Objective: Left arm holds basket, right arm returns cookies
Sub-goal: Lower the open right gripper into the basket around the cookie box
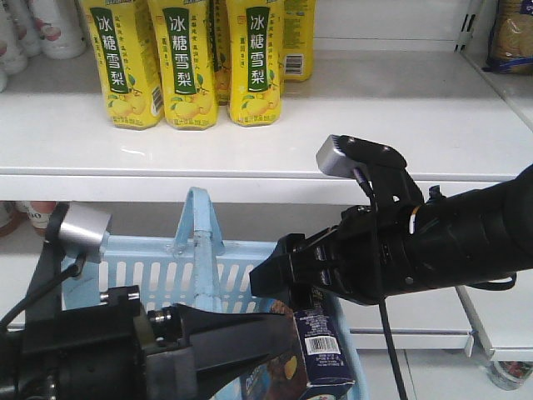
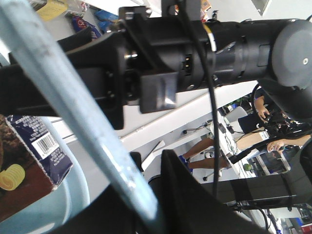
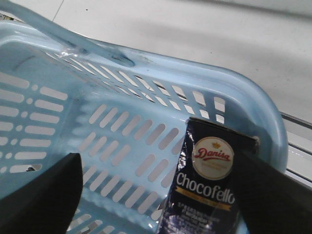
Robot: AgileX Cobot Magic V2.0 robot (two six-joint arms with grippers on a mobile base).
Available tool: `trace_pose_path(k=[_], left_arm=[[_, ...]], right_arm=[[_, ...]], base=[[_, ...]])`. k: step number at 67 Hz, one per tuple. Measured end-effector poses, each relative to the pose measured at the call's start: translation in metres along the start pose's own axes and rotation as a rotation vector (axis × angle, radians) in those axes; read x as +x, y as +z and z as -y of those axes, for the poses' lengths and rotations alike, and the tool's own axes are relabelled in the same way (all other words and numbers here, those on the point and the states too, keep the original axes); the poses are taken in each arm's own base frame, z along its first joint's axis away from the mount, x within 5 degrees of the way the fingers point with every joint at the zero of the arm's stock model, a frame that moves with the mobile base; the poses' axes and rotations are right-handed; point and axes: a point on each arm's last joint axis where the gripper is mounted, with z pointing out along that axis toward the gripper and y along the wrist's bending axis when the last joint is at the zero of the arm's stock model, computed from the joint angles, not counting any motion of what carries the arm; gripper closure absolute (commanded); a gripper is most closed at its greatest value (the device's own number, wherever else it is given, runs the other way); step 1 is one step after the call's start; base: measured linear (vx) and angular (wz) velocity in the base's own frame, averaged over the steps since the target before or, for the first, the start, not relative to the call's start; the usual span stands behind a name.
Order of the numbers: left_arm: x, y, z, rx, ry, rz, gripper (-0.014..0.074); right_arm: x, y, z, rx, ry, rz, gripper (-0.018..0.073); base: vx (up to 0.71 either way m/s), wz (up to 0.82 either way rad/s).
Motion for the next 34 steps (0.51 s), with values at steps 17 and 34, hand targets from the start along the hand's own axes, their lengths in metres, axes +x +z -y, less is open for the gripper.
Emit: trace_pose_path(k=[17, 34], left_arm=[[0.0, 0.0, 0.0, 0.0, 0.0, 0.0, 0.0603], [0.0, 0.0, 0.0, 0.0, 0.0, 0.0, 0.0603]], right_arm=[[-0.0003, 0.0012, 0.0036, 0.044, 0.012, 0.004, -0.0029], [0.0001, 0.0065, 0.005, 0.045, 0.024, -0.017, -0.0029]], base=[[0.0, 0.0], [0.0, 0.0]])
